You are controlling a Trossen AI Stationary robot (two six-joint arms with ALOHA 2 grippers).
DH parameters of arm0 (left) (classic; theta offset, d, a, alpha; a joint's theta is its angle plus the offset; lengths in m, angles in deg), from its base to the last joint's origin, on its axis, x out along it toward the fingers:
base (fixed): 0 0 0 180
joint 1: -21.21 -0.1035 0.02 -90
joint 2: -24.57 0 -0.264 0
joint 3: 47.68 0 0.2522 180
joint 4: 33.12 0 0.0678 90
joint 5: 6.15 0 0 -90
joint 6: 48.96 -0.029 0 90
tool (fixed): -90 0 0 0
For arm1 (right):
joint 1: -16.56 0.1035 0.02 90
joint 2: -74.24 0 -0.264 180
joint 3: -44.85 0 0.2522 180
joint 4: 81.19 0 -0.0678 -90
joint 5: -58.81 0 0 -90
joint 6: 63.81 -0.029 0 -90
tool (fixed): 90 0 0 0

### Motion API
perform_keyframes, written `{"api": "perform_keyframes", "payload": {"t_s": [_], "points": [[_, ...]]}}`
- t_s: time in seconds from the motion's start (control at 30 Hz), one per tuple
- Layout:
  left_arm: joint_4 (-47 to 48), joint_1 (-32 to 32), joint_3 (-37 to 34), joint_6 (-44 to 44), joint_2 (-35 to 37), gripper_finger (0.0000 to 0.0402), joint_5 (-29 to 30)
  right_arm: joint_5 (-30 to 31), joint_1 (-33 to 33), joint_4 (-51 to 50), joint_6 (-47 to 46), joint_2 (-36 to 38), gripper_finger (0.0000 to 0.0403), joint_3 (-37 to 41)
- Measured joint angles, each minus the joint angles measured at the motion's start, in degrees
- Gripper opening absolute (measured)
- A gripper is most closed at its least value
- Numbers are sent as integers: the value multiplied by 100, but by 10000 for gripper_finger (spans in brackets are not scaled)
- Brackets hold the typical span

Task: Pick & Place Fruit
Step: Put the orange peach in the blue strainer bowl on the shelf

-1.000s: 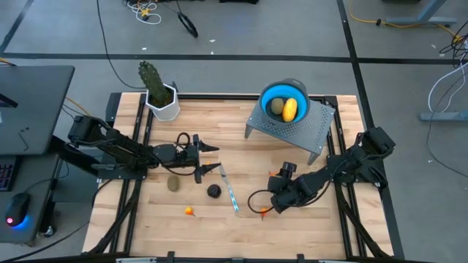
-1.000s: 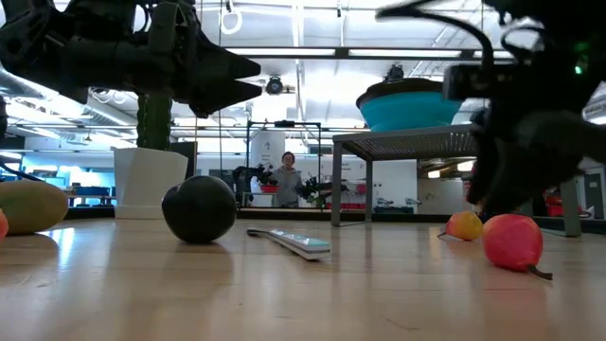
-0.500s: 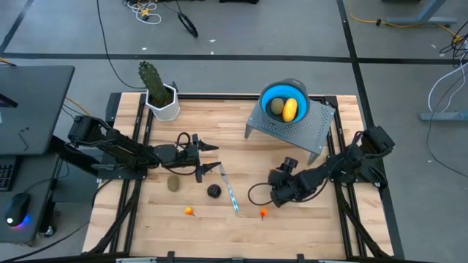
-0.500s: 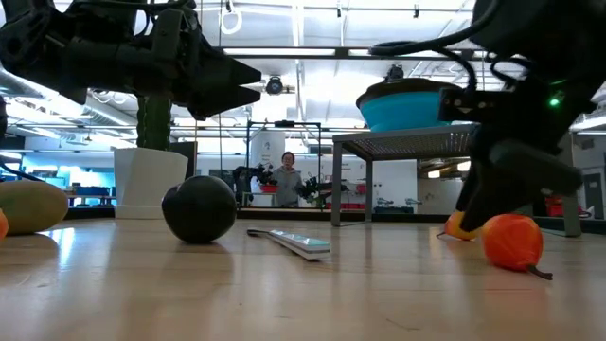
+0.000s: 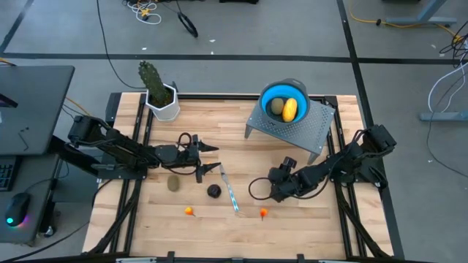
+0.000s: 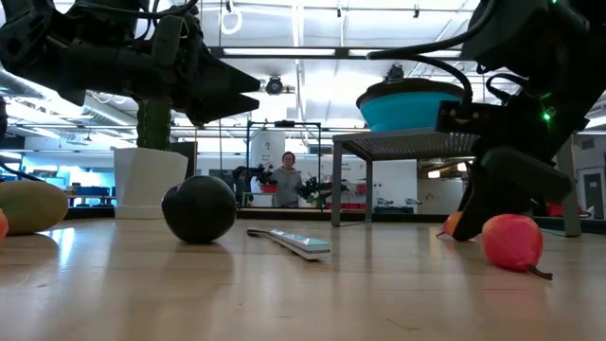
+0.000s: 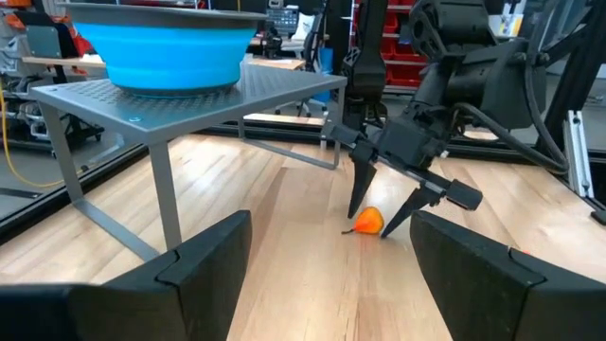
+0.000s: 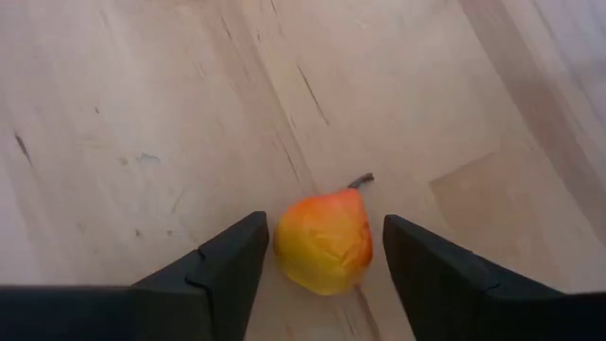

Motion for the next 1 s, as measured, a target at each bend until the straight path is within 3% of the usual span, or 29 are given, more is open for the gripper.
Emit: {"api": "perform_keyframes", "payload": {"t_s": [0.3, 0.4, 0.73, 0.83, 1.0], "points": [[0, -1, 0, 17, 0, 295, 20, -300, -11, -313, -8, 53, 145, -172], [-1, -1, 0, 43, 0, 295, 12, -472, 0, -861, -11, 278, 141, -376], [102, 41, 2, 94, 0, 295, -2, -304, 1, -1228, 242, 1587, 139, -1065], [81, 48, 2, 94, 0, 295, -4, 226, -3, -1247, 624, 2069, 138, -1359], [72, 46, 2, 97, 0, 295, -1, 1749, -127, -1213, 1650, 2808, 138, -1723]]}}
